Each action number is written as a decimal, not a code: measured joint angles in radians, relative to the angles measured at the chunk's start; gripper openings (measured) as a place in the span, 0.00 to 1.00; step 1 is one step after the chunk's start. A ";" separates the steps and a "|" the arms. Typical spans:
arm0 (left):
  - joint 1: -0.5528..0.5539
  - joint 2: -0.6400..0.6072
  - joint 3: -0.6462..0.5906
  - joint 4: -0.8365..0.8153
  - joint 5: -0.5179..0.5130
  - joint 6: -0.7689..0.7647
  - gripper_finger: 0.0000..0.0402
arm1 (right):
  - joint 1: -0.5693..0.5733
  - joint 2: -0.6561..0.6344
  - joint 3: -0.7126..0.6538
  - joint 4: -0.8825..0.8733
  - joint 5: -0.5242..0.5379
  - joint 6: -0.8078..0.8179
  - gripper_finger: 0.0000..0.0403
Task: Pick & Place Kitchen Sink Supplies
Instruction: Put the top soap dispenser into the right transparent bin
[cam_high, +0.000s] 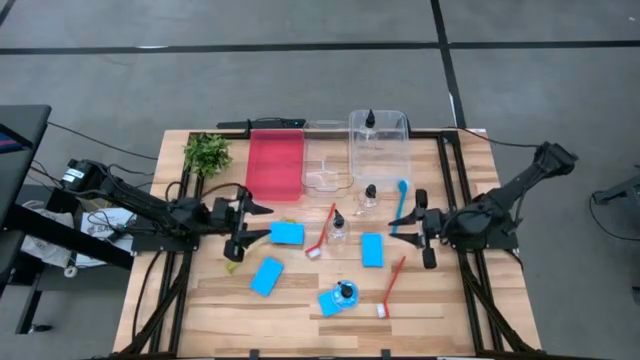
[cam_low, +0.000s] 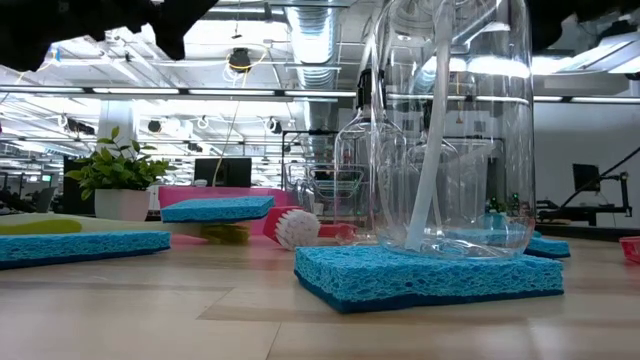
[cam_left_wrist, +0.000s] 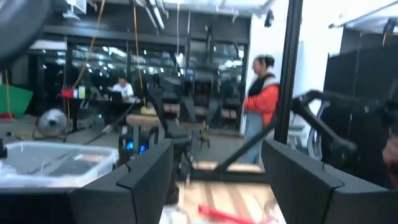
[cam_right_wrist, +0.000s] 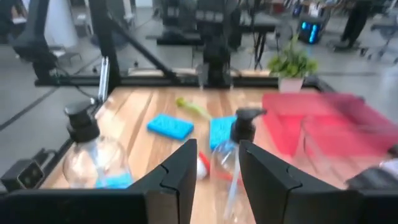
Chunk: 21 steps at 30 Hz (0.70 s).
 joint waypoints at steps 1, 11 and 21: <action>0.000 0.000 0.000 0.003 0.002 0.000 0.62 | 0.001 0.015 0.000 -0.009 0.007 0.016 0.28; -0.048 0.153 0.014 0.028 0.081 -0.141 0.62 | -0.039 0.243 0.000 0.035 0.014 0.161 0.53; -0.027 0.245 0.044 0.029 -0.061 -0.060 0.62 | -0.103 0.316 0.059 -0.090 0.120 0.164 0.61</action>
